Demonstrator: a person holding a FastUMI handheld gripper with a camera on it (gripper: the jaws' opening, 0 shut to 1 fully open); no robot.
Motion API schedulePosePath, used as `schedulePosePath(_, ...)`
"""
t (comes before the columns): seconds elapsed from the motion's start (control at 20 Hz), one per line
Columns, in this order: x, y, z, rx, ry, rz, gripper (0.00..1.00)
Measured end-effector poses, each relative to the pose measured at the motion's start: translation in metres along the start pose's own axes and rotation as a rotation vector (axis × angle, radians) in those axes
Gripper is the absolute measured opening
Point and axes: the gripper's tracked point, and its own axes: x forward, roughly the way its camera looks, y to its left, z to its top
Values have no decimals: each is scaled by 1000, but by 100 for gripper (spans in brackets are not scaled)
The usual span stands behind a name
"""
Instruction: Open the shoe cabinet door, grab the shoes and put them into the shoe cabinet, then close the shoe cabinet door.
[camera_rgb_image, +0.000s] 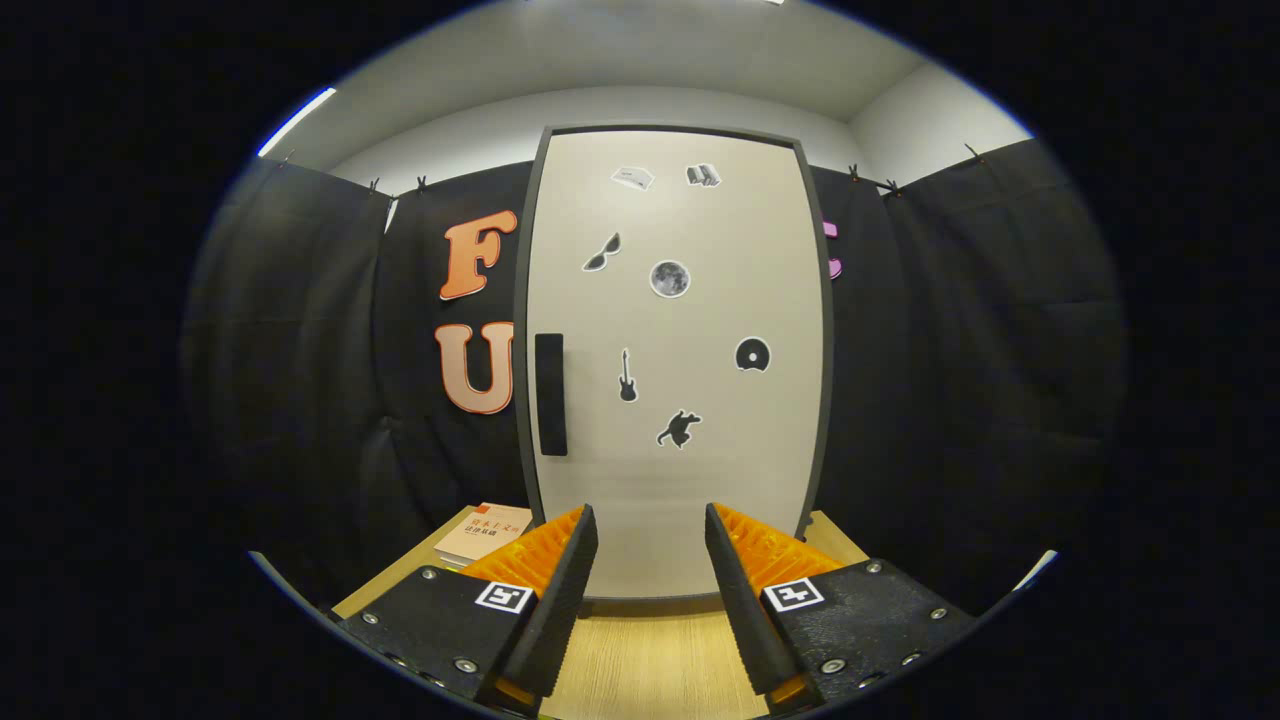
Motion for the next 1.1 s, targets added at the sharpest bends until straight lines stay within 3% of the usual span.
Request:
schedulePosePath(0.5, -55, -20, 16, -3, -50, -51, 73)
schedulePosePath(1.1, -74, -21, 29, 9, -84, -57, 85)
